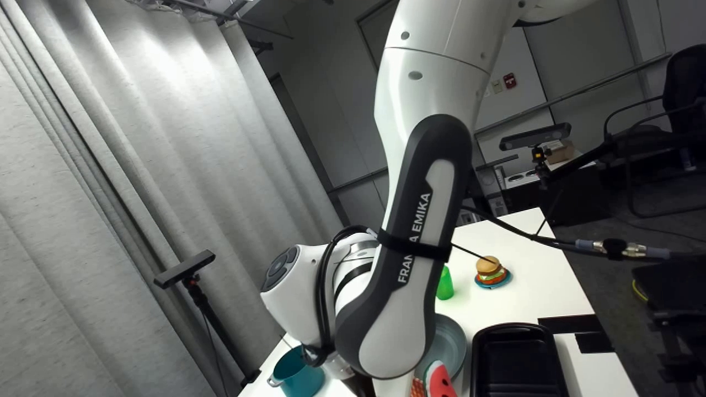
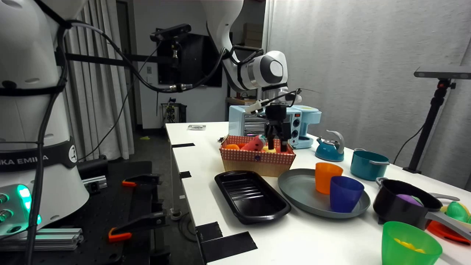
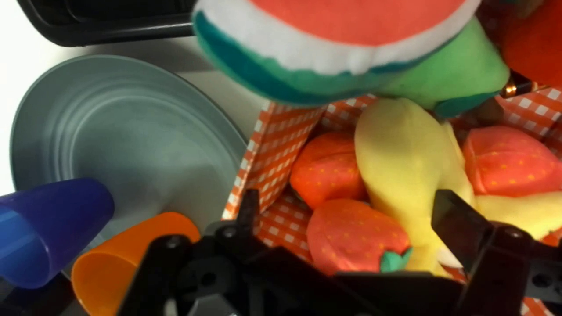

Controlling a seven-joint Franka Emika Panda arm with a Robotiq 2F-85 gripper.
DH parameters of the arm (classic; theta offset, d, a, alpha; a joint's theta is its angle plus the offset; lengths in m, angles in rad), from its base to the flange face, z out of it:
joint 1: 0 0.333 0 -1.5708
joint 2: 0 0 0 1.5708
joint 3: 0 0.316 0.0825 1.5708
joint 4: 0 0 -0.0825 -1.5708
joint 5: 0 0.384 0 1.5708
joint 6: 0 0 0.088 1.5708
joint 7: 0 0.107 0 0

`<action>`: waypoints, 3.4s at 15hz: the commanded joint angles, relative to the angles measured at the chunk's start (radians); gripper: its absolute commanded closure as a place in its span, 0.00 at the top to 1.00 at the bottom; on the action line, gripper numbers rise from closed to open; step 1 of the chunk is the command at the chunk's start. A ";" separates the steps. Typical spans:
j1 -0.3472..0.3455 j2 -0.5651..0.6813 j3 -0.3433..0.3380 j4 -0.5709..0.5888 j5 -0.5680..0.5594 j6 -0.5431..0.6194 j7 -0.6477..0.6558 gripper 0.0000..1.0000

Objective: Remove the orange from the basket and place it inside the orange cup

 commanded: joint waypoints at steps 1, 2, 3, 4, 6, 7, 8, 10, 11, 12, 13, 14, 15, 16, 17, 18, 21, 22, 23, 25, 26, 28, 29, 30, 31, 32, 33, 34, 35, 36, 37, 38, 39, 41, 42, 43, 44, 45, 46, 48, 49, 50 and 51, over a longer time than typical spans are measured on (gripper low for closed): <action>0.018 0.017 -0.024 0.038 -0.011 -0.004 0.035 1.00; 0.017 0.021 -0.023 0.042 -0.007 0.000 0.038 1.00; 0.018 0.026 -0.022 0.046 -0.004 0.001 0.041 1.00; 0.018 0.030 -0.021 0.048 -0.001 0.000 0.048 1.00; 0.017 0.038 -0.012 0.054 0.016 -0.005 0.061 1.00; 0.018 0.043 -0.009 0.056 0.019 -0.005 0.066 1.00; 0.020 0.048 -0.007 0.059 0.020 -0.005 0.071 1.00; 0.025 0.060 -0.006 0.068 0.021 -0.006 0.078 1.00; 0.027 0.067 -0.008 0.076 0.020 -0.008 0.086 1.00; 0.029 0.072 -0.011 0.085 0.020 -0.009 0.094 1.00; 0.033 0.076 -0.016 0.093 0.013 -0.009 0.103 1.00; 0.041 0.079 -0.026 0.100 -0.003 -0.007 0.112 1.00; 0.045 0.082 -0.030 0.104 -0.011 -0.008 0.117 1.00; 0.048 0.083 -0.034 0.105 -0.016 -0.001 0.122 1.00; 0.053 0.085 -0.039 0.107 -0.021 0.002 0.129 1.00; 0.056 0.087 -0.042 0.108 -0.021 0.001 0.138 1.00; 0.064 0.091 -0.048 0.113 -0.022 0.002 0.164 1.00; 0.066 0.093 -0.049 0.115 -0.021 0.000 0.174 1.00; 0.068 0.095 -0.051 0.117 -0.021 0.000 0.185 1.00; 0.077 0.097 -0.062 0.117 -0.038 0.002 0.209 0.99; 0.078 0.097 -0.064 0.117 -0.042 0.005 0.216 0.99; 0.092 0.097 -0.079 0.114 -0.074 0.007 0.231 0.99; 0.101 0.097 -0.088 0.114 -0.098 0.005 0.239 0.99; 0.109 0.097 -0.096 0.113 -0.123 0.003 0.249 0.99; 0.114 0.097 -0.101 0.113 -0.143 0.003 0.258 0.98; 0.118 0.097 -0.105 0.112 -0.160 0.001 0.270 0.99; 0.120 0.097 -0.106 0.112 -0.171 -0.001 0.280 0.98; 0.120 0.096 -0.106 0.111 -0.180 -0.002 0.290 0.98; 0.122 0.096 -0.107 0.111 -0.188 -0.006 0.298 0.97; 0.122 0.097 -0.107 0.111 -0.195 -0.009 0.305 0.96; 0.120 0.097 -0.105 0.112 -0.194 -0.020 0.312 0.96; 0.115 0.097 -0.098 0.112 -0.186 -0.026 0.316 0.95; 0.115 0.098 -0.096 0.113 -0.182 -0.033 0.322 0.95; 0.112 0.100 -0.088 0.113 -0.176 -0.040 0.323 0.89; 0.111 0.102 -0.085 0.114 -0.175 -0.042 0.323 0.70; 0.110 0.104 -0.083 0.114 -0.174 -0.040 0.322 0.61; 0.110 0.106 -0.083 0.114 -0.176 -0.038 0.320 0.54; 0.110 0.107 -0.082 0.114 -0.176 -0.037 0.318 0.46; 0.110 0.109 -0.082 0.113 -0.177 -0.036 0.317 0.38; 0.108 0.112 -0.081 0.113 -0.176 -0.035 0.313 0.23; 0.108 0.114 -0.081 0.114 -0.175 -0.035 0.311 0.16; 0.108 0.115 -0.081 0.115 -0.176 -0.036 0.310 0.10; 0.109 0.112 -0.081 0.113 -0.178 -0.036 0.307 0.04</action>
